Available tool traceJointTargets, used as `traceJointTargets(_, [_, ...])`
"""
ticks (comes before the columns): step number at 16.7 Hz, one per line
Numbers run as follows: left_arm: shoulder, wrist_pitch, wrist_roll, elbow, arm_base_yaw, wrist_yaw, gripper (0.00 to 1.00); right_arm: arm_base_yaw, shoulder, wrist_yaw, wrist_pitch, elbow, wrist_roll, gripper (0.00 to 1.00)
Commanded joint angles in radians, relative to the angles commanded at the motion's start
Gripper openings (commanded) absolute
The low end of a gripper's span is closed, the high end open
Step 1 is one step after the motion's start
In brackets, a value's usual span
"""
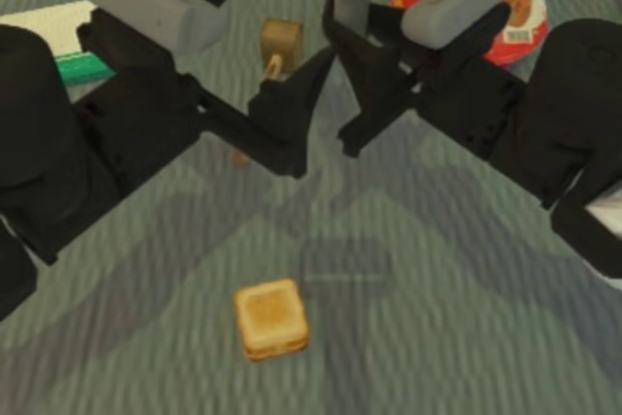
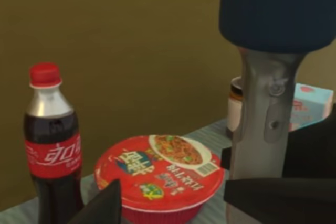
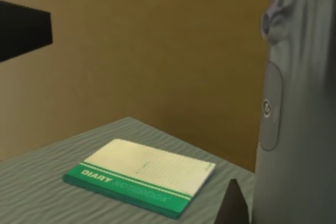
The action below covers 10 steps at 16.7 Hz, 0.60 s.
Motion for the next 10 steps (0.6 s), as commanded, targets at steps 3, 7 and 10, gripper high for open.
traceJointTargets(3, [0.040, 0.014, 0.000, 0.033, -0.006, -0.002, 1.00, 0.000, 0.000, 0.000, 0.000, 0.000, 0.000, 0.00])
traceJointTargets(7, [0.228, 0.070, 0.001, 0.162, -0.020, -0.012, 1.00, 0.000, 0.000, 0.000, 0.000, 0.000, 0.000, 0.00])
traceJointTargets(10, [0.374, 0.112, 0.001, 0.260, -0.028, -0.018, 1.00, 0.000, 0.000, 0.000, 0.000, 0.000, 0.000, 0.00])
